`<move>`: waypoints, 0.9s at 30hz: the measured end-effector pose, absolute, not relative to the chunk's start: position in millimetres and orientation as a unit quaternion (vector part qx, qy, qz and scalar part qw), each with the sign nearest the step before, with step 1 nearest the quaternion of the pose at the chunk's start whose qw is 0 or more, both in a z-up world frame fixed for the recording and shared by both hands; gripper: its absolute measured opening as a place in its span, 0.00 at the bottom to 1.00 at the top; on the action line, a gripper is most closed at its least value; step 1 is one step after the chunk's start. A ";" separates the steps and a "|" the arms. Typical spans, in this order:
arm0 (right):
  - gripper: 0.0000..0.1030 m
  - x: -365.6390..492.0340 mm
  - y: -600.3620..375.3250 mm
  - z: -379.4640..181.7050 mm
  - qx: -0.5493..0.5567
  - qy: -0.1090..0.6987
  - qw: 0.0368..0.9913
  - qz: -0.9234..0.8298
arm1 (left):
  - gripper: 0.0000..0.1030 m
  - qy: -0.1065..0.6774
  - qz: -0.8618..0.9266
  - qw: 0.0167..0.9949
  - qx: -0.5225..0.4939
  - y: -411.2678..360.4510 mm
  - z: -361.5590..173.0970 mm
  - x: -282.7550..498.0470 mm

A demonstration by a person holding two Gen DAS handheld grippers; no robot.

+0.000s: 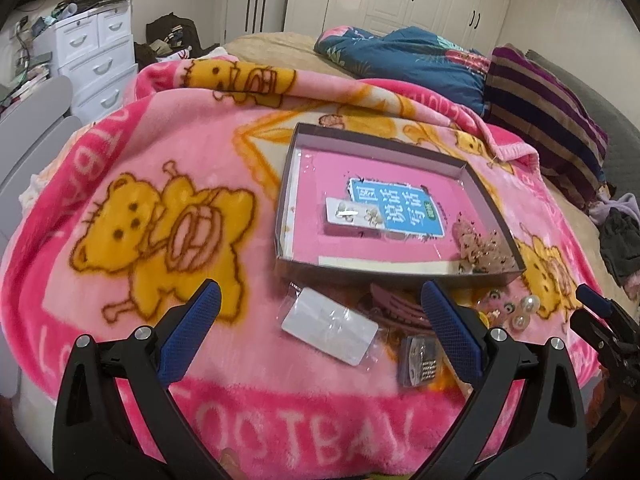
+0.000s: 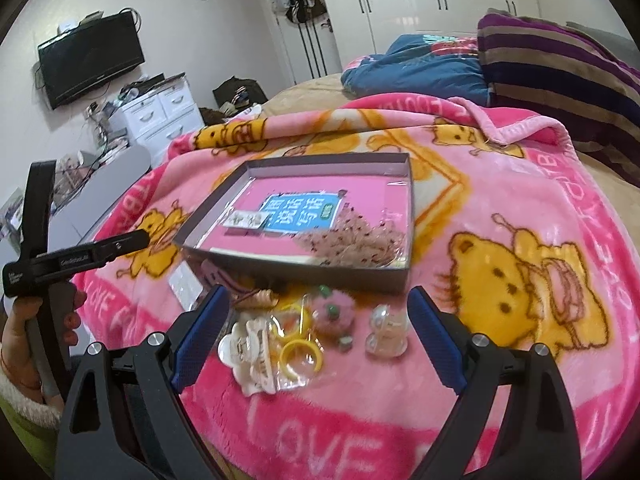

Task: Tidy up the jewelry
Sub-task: 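Move the right tool to the white claw clip and grasp it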

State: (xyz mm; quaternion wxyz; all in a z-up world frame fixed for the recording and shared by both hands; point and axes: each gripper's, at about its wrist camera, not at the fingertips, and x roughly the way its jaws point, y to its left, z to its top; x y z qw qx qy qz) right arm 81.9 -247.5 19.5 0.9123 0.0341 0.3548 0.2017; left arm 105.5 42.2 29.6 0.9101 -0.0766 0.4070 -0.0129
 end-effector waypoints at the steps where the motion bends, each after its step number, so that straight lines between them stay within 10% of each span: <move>1: 0.87 80.7 -246.2 18.6 0.032 0.356 0.911 0.204 | 0.91 0.409 -0.012 0.909 -0.076 42.3 28.3 104.8; 19: 0.86 54.7 -197.2 -22.2 -0.040 0.384 0.888 0.252 | 0.91 0.435 -0.005 0.898 -0.060 36.0 12.9 99.9; 27: 0.64 61.9 -177.5 -41.0 -0.063 0.396 0.877 0.265 | 0.91 0.449 -0.019 0.892 -0.053 22.7 5.2 104.5</move>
